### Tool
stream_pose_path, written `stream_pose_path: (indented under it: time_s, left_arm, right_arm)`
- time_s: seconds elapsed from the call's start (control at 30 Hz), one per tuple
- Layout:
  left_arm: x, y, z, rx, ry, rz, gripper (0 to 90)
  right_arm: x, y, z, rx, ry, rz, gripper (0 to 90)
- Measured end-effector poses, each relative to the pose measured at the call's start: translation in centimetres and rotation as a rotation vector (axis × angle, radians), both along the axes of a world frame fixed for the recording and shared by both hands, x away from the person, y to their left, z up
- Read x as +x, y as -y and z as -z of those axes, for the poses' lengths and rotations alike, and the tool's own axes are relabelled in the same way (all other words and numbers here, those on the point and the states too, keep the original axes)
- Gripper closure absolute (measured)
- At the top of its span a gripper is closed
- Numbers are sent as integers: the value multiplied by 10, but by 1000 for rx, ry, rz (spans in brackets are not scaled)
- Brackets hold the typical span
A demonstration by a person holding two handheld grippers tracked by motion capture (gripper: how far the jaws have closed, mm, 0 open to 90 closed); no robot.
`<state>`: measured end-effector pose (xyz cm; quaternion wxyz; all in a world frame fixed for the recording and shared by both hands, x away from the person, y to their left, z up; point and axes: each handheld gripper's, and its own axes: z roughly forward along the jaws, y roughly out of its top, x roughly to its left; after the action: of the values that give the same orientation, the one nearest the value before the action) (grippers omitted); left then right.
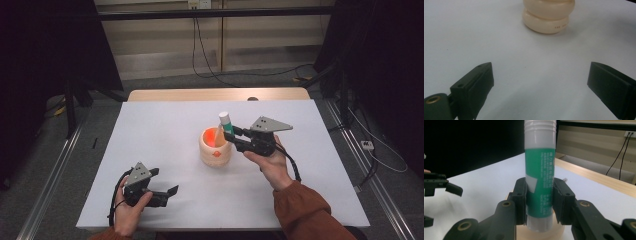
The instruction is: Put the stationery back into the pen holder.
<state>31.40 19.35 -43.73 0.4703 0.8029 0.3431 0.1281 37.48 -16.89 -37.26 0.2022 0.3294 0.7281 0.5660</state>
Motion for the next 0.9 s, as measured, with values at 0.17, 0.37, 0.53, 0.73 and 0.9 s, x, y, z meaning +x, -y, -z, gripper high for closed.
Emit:
stream_pose_path:
  time_s: [0.17, 0.37, 0.53, 0.73, 0.9]
  left_arm:
    - [0, -1, 0, -3, -1, -2, 69]
    - [0, -2, 0, -11, -7, -3, 69]
    - [0, -2, 0, -10, -6, 0, 68]
    - [0, -4, 0, -10, -11, -17, 67]
    - [1, -5, 1, -15, -20, -25, 64]
  right_arm:
    - [11, -7, -3, -8, -5, 5, 668]
    - [21, -14, -1, -14, -14, 4, 668]
    - [33, -17, 0, -40, -17, 13, 668]
    - [38, -22, 7, -37, -27, 10, 668]
    - [36, -26, 13, -41, -36, -1, 668]
